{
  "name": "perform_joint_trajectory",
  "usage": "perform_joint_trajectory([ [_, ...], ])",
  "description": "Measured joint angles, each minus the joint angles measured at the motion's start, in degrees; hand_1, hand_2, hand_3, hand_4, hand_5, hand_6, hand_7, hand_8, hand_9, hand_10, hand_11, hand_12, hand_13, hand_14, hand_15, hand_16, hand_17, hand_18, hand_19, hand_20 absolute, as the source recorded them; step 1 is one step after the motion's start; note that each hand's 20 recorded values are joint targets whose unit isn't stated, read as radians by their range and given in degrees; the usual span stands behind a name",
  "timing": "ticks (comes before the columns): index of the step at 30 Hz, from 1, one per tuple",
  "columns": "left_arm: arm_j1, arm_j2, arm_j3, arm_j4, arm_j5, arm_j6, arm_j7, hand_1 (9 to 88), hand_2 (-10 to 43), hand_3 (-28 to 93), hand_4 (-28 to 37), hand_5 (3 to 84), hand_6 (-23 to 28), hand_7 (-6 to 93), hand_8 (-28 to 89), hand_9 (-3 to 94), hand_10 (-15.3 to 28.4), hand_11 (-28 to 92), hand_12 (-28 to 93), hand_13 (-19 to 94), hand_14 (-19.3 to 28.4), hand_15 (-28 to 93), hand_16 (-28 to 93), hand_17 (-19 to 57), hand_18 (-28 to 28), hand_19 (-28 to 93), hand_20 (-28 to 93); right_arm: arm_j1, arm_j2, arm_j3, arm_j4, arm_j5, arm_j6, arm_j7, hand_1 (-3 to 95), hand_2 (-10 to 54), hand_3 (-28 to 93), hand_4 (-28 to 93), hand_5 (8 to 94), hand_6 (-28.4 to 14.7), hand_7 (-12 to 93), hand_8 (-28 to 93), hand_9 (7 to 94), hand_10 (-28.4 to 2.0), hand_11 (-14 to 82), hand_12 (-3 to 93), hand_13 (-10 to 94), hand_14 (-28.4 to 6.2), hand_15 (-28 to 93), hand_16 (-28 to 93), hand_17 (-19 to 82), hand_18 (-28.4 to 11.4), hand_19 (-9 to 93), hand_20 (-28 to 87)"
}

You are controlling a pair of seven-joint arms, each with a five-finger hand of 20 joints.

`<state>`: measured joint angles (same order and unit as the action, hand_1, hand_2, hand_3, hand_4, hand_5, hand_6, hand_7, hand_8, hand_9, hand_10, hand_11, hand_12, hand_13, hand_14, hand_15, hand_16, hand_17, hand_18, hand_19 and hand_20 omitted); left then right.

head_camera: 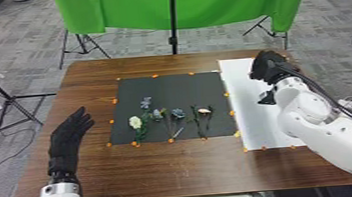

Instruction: Arrange flowers

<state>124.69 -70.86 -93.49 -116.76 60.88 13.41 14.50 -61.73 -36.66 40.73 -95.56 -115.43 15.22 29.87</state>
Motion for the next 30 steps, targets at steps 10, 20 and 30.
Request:
perform_joint_trajectory([
  [10, -0.3, 0.00, 0.04, 0.07, 0.43, -0.06, -0.17, 24.4, 9.1, 63, -28.3, 42.8, 7.1, 6.4, -5, 39.1, 14.4, 17, 11, 29, 18.6, 27, -2, 3.9, 13.5, 12, 20, -5.6, 0.3, 0.9, -9.4, -0.2, -2.6, -3.7, 62.7, -9.5, 56, -19, 80.6, 1.1, 22, 8, 93.7, -7.6, 9.8, 37.0, 94, 0.4, 64, 29, 71, -9.5, 93, 61],
  [20, -0.3, 0.06, 0.03, 0.15, 0.43, -0.11, -0.39, 24.4, 9.0, 63, -28.3, 42.7, 7.0, 6.6, -5, 39.0, 14.4, 17, 11, 29, 18.7, 27, -2, 3.9, 13.5, 12, 20, -8.0, -1.5, -0.2, -9.5, 0.2, -3.2, -4.1, 61.8, -9.5, 57, -18, 80.0, 1.2, 23, 8, 93.6, -7.8, 9.0, 37.7, 94, 0.4, 63, 30, 70, -9.4, 93, 61],
  [30, -0.2, 0.06, -0.02, 0.15, 0.45, -0.25, -0.40, 24.4, 9.0, 64, -28.3, 42.7, 7.1, 6.5, -5, 39.1, 14.3, 17, 11, 29, 18.6, 27, -2, 3.9, 13.5, 12, 20, -13.4, -0.9, 2.5, -12.8, 2.3, -5.7, -4.5, 55.2, -9.5, 52, -15, 75.5, 0.5, 20, 7, 88.3, -9.7, 15.6, 32.6, 94, 0.2, 61, 33, 70, -9.5, 93, 61],
])
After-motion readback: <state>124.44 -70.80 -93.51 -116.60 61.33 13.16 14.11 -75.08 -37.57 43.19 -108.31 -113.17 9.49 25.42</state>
